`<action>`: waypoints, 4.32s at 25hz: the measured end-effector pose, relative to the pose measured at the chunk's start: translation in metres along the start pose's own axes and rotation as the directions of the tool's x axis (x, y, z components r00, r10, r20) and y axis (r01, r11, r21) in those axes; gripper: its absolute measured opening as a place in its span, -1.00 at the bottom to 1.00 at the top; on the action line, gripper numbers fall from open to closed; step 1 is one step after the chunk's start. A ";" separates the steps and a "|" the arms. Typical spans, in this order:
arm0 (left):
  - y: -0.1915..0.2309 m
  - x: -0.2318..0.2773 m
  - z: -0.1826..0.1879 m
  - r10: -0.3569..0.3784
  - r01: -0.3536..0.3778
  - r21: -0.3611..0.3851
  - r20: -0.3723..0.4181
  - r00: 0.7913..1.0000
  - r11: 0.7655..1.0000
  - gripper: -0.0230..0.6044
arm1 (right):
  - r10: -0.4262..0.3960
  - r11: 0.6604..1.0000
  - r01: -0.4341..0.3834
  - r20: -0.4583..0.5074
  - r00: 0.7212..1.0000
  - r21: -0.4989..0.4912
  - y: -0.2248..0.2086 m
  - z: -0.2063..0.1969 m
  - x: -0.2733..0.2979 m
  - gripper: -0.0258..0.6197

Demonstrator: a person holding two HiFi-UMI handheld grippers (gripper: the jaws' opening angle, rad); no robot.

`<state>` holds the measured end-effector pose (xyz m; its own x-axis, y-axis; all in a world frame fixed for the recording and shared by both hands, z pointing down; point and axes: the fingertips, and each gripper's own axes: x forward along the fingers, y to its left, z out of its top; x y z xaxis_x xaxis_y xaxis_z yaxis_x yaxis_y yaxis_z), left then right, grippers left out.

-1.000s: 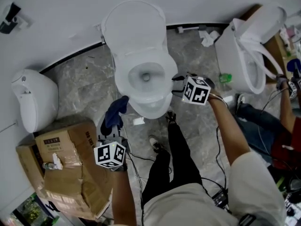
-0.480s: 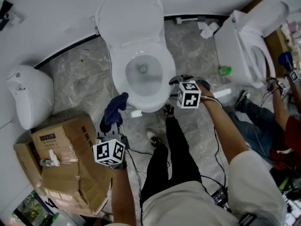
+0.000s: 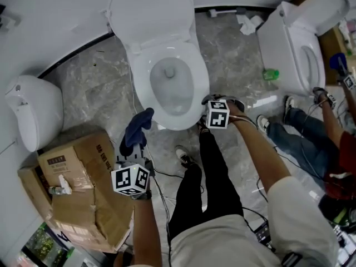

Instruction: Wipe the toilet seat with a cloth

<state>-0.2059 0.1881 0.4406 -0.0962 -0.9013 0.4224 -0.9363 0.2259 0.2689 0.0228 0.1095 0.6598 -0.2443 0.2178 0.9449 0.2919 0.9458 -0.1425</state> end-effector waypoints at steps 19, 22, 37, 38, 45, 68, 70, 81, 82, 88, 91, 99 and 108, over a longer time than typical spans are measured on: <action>0.005 0.071 -0.011 -0.001 0.000 -0.024 -0.029 1.000 1.000 -0.79 | -0.039 0.971 0.022 0.067 0.997 0.239 0.004 -0.019 0.069 -0.18; 0.005 0.081 -0.013 0.000 0.000 -0.012 -0.041 0.999 1.000 -0.79 | -0.030 0.963 0.010 0.074 0.997 0.268 0.002 -0.021 0.074 -0.18; 0.047 0.161 -0.019 0.044 -0.045 -0.035 -0.012 0.999 0.998 -0.79 | -0.212 0.805 -0.036 0.344 0.915 0.592 -0.058 0.010 0.022 -0.57; 0.049 0.169 -0.021 0.047 -0.047 -0.048 -0.009 0.999 0.998 -0.79 | -0.246 0.797 -0.035 0.377 0.893 0.603 -0.069 0.017 0.012 -0.63; 0.070 0.231 -0.030 0.077 -0.075 -0.106 0.015 0.997 0.992 -0.79 | -0.407 0.782 0.010 0.499 0.765 0.623 -0.146 0.047 -0.052 -0.81; 0.097 0.354 -0.076 0.152 -0.147 -0.056 0.092 0.984 0.988 -0.80 | -0.615 0.672 0.010 0.550 0.565 0.740 -0.222 0.014 -0.121 -0.81; 0.088 0.363 -0.080 0.150 -0.148 -0.032 0.071 0.986 0.989 -0.79 | -0.622 0.661 0.003 0.546 0.562 0.750 -0.222 0.007 -0.122 -0.81; 0.044 0.396 -0.115 0.140 -0.140 -0.066 -0.007 0.990 0.988 -0.80 | -0.651 0.624 0.021 0.505 0.567 0.781 -0.217 -0.029 -0.125 -0.81; 0.041 0.399 -0.115 0.132 -0.132 -0.072 -0.006 0.991 0.989 -0.79 | -0.654 0.620 0.023 0.500 0.568 0.785 -0.216 -0.033 -0.125 -0.81; 0.007 0.414 -0.119 0.023 -0.024 -0.082 -0.012 1.000 0.996 -0.79 | -0.660 0.608 0.029 0.485 0.574 0.794 -0.212 -0.045 -0.124 -0.81; -0.024 0.421 -0.126 -0.071 0.069 -0.071 -0.029 0.997 0.995 -0.79 | -0.660 0.608 0.034 0.481 0.577 0.793 -0.211 -0.046 -0.122 -0.81; -0.105 0.423 -0.148 -0.288 0.295 0.037 -0.125 0.949 0.955 -0.80 | -0.670 0.594 0.038 0.468 0.576 0.803 -0.206 -0.052 -0.125 -0.81; -0.176 0.383 -0.185 -0.527 0.558 0.065 -0.255 0.811 0.827 -0.79 | -0.676 0.579 0.020 0.466 0.570 0.815 -0.190 -0.048 -0.121 -0.81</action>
<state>-0.0152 -0.1285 0.7155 0.5015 -0.7555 0.4216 -0.8502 -0.3404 0.4016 0.0417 -0.1080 0.5864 -0.7680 -0.4029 0.4979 -0.5896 0.7484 -0.3038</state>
